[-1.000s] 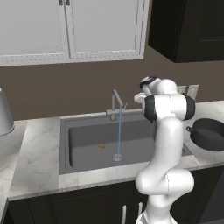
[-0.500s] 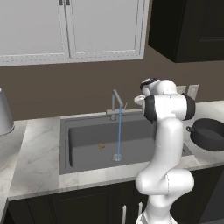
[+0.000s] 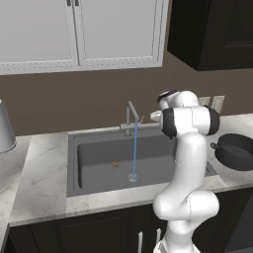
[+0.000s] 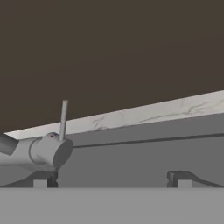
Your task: Dump the garlic from the pot into the sink. Then turn on the water and wash the garlic. Then turn off the water and put the garlic back in the pot.
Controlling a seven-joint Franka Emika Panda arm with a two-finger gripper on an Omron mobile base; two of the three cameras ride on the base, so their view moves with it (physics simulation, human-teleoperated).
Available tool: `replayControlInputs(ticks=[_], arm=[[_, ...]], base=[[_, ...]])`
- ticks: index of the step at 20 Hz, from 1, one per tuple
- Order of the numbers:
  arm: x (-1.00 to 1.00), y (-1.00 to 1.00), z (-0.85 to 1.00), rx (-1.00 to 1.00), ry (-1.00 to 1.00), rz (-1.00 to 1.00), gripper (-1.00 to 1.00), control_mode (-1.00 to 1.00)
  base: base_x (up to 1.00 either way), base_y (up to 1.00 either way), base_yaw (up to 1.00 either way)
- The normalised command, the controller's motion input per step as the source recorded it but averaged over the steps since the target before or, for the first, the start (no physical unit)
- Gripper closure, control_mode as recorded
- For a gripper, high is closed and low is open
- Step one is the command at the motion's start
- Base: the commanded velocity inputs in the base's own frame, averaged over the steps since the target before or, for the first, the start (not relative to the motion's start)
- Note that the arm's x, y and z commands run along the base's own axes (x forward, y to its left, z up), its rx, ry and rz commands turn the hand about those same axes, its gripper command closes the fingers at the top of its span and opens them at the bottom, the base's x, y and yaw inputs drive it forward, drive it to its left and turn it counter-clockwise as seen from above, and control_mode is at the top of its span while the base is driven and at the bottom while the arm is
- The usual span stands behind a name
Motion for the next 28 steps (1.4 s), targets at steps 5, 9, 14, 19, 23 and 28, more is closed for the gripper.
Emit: replayControlInputs(ticks=[5, 9, 14, 19, 23, 28], arm=[[0.11, 0.24, -0.02, 0.00, 0.00, 0.00, -1.00, -1.00], [0.27, 0.16, 0.00, 0.00, 0.00, 0.00, -1.00, -1.00], [0.26, 0.03, 0.00, 0.00, 0.00, 0.00, -1.00, -1.00], [0.23, 0.00, -0.04, 0.00, 0.00, 0.00, -1.00, -1.00], [0.18, 0.01, -0.11, 0.00, 0.00, 0.00, -1.00, -1.00], [0.11, 0.05, -0.15, 0.00, 0.00, 0.00, -1.00, -1.00]], base=[[0.00, 0.00, 0.00], [0.00, 0.00, 0.00], [0.00, 0.00, 0.00], [0.00, 0.00, 0.00], [0.00, 0.00, 0.00], [0.00, 0.00, 0.00]])
